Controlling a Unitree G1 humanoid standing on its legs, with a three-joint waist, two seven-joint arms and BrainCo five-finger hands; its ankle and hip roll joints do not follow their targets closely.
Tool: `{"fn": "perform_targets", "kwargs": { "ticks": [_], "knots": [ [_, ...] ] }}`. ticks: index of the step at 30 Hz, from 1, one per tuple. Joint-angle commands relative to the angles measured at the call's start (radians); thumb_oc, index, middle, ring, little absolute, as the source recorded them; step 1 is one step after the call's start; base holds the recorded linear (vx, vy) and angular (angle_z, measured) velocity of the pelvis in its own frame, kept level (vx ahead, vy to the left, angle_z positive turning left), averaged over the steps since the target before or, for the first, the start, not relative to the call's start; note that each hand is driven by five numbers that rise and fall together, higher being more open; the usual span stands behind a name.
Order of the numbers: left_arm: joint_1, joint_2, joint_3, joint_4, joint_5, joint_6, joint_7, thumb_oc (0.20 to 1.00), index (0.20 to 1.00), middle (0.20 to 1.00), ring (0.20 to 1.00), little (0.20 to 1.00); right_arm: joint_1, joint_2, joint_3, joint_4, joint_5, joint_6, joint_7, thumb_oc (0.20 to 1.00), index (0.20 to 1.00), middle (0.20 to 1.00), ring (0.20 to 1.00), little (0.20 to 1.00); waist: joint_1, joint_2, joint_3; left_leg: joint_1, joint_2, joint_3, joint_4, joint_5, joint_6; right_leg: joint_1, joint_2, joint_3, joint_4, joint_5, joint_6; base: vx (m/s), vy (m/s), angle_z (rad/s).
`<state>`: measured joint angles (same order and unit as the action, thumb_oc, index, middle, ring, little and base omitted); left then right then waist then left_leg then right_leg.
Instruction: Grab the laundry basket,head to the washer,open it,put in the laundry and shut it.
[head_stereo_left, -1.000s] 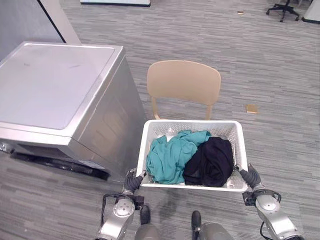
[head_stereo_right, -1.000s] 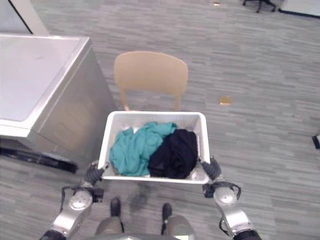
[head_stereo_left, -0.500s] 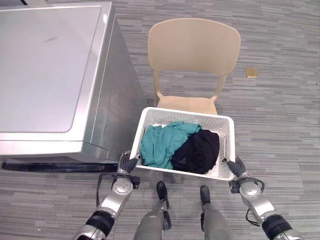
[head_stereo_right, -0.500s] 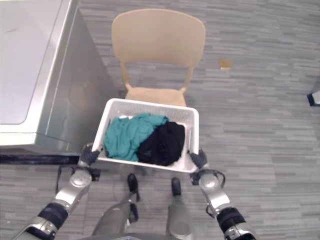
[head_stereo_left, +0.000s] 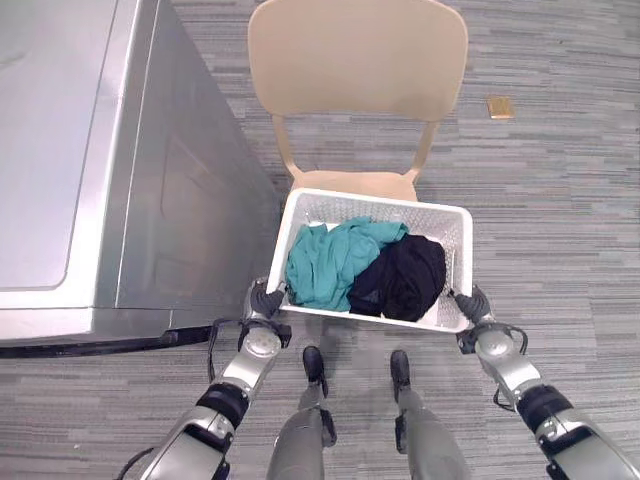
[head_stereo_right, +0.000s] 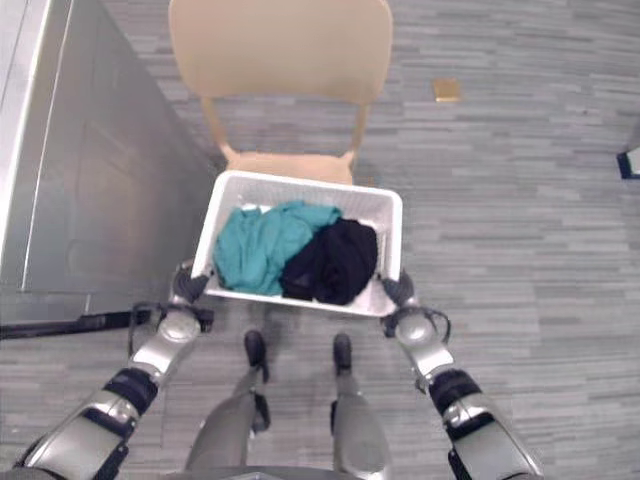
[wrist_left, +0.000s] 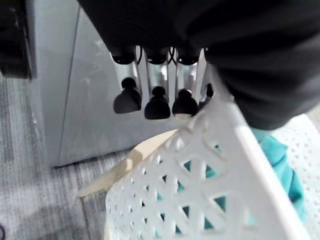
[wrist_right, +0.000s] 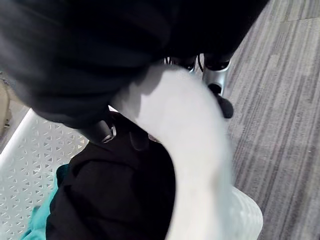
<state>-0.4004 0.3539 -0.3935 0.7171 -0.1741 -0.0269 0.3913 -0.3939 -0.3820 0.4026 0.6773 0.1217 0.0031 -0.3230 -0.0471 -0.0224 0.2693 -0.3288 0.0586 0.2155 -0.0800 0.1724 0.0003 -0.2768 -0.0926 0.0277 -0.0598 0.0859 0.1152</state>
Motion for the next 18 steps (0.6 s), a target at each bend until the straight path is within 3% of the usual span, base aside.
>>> {"fn": "perform_targets", "kwargs": {
  "ticks": [1,3,4,5,6,7,8,9,10,11,13,14,18],
  "knots": [
    [-0.078,-0.054,-0.026,-0.011,0.026,-0.093,0.009,0.200,0.200,0.200,0.200,0.200,-0.107,0.044,0.070,-0.025,-0.004,-0.078,0.010,0.200,0.200,0.200,0.200,0.200,0.042,0.007,-0.005,-0.046,-0.014,-0.058,0.064,-0.117,-0.039,-0.105,0.040,-0.039,0.145,-0.133,-0.025,-0.02,-0.019,0.05],
    [-0.084,-0.052,-0.030,-0.003,0.028,-0.092,0.006,0.200,0.200,0.200,0.200,0.200,-0.120,0.043,0.080,-0.008,-0.014,-0.071,0.012,0.200,0.200,0.200,0.200,0.200,0.045,0.006,-0.001,-0.054,-0.016,-0.060,0.069,-0.117,-0.040,-0.109,0.038,-0.041,0.147,-0.133,-0.025,-0.01,-0.013,0.09],
    [-0.091,-0.051,-0.033,0.007,0.028,-0.090,0.001,0.674,0.674,0.674,0.674,0.674,-0.132,0.040,0.086,0.005,-0.021,-0.066,0.013,0.200,0.200,0.200,0.200,0.200,0.048,0.007,0.002,-0.059,-0.017,-0.062,0.073,-0.117,-0.040,-0.112,0.037,-0.040,0.149,-0.133,-0.026,-0.01,0.008,0.15],
    [-0.103,-0.047,-0.039,0.018,0.031,-0.089,-0.004,0.884,0.884,0.884,0.884,0.884,-0.143,0.041,0.086,0.020,-0.024,-0.063,0.014,0.200,0.200,0.200,0.200,0.200,0.049,0.008,0.006,-0.068,-0.019,-0.062,0.080,-0.118,-0.040,-0.120,0.038,-0.039,0.153,-0.133,-0.027,-0.01,0.020,0.15],
    [-0.108,-0.043,-0.042,0.021,0.033,-0.087,-0.007,1.000,1.000,1.000,1.000,1.000,-0.148,0.041,0.084,0.027,-0.026,-0.058,0.013,0.376,0.376,0.376,0.376,0.376,0.049,0.009,0.007,-0.074,-0.020,-0.063,0.083,-0.118,-0.040,-0.123,0.037,-0.038,0.155,-0.133,-0.027,-0.01,0.018,0.12],
    [-0.114,-0.043,-0.040,0.028,0.029,-0.084,-0.010,1.000,1.000,1.000,1.000,1.000,-0.153,0.045,0.081,0.037,-0.027,-0.056,0.009,0.893,0.893,0.893,0.893,0.893,0.050,0.009,0.009,-0.082,-0.021,-0.063,0.089,-0.118,-0.040,-0.127,0.036,-0.037,0.157,-0.133,-0.027,-0.01,0.005,0.12],
    [-0.114,-0.043,-0.040,0.028,0.029,-0.084,-0.010,1.000,1.000,1.000,1.000,1.000,-0.154,0.045,0.081,0.037,-0.027,-0.056,0.009,1.000,1.000,1.000,1.000,1.000,0.050,0.009,0.009,-0.083,-0.021,-0.063,0.089,-0.118,-0.040,-0.127,0.036,-0.037,0.157,-0.133,-0.027,0.08,0.009,0.13],
    [-0.113,-0.047,-0.040,0.030,0.017,-0.085,-0.021,1.000,1.000,1.000,1.000,1.000,-0.138,0.059,0.065,0.056,-0.024,-0.050,0.003,1.000,1.000,1.000,1.000,1.000,0.047,0.006,0.012,-0.083,-0.028,-0.074,0.106,-0.146,-0.043,-0.122,0.035,-0.033,0.169,-0.159,-0.025,0.01,-0.002,0.12],
    [-0.114,-0.047,-0.039,0.030,0.017,-0.085,-0.021,1.000,1.000,1.000,1.000,1.000,-0.139,0.059,0.065,0.055,-0.024,-0.051,0.003,1.000,1.000,1.000,1.000,1.000,0.049,0.006,0.014,-0.099,-0.024,-0.067,0.110,-0.123,-0.039,-0.136,0.037,-0.035,0.167,-0.136,-0.030,0.11,0.013,0.18],
    [-0.086,-0.045,-0.044,0.013,0.022,-0.082,-0.038,1.000,1.000,1.000,1.000,1.000,-0.104,0.069,0.063,0.058,-0.030,-0.046,0.013,1.000,1.000,1.000,1.000,1.000,0.047,0.005,0.008,-0.082,-0.027,-0.077,0.120,-0.153,-0.042,-0.116,0.035,-0.031,0.175,-0.163,-0.027,0.04,0.011,0.17],
    [-0.052,-0.042,-0.045,-0.007,0.028,-0.079,-0.058,1.000,1.000,1.000,1.000,1.000,-0.065,0.077,0.058,0.051,-0.031,-0.046,0.023,1.000,1.000,1.000,1.000,1.000,0.046,0.002,0.003,-0.075,-0.026,-0.077,0.130,-0.163,-0.040,-0.105,0.036,-0.029,0.176,-0.167,-0.029,0.05,0.012,0.13],
    [-0.034,-0.040,-0.043,-0.022,0.031,-0.081,-0.067,1.000,1.000,1.000,1.000,1.000,-0.045,0.080,0.052,0.045,-0.030,-0.049,0.027,1.000,1.000,1.000,1.000,1.000,0.047,0.000,0.002,-0.086,-0.023,-0.069,0.136,-0.144,-0.035,-0.111,0.039,-0.029,0.174,-0.146,-0.033,-0.03,-0.001,0.06],
    [0.022,-0.024,-0.017,-0.071,0.028,-0.080,-0.082,1.000,1.000,1.000,1.000,1.000,0.008,0.062,0.021,0.003,-0.035,-0.054,0.037,1.000,1.000,1.000,1.000,1.000,0.045,-0.004,-0.005,-0.064,-0.019,-0.066,0.141,-0.154,-0.037,-0.083,0.040,-0.025,0.161,-0.146,-0.033,0.01,-0.003,-0.02]
  ]
}}
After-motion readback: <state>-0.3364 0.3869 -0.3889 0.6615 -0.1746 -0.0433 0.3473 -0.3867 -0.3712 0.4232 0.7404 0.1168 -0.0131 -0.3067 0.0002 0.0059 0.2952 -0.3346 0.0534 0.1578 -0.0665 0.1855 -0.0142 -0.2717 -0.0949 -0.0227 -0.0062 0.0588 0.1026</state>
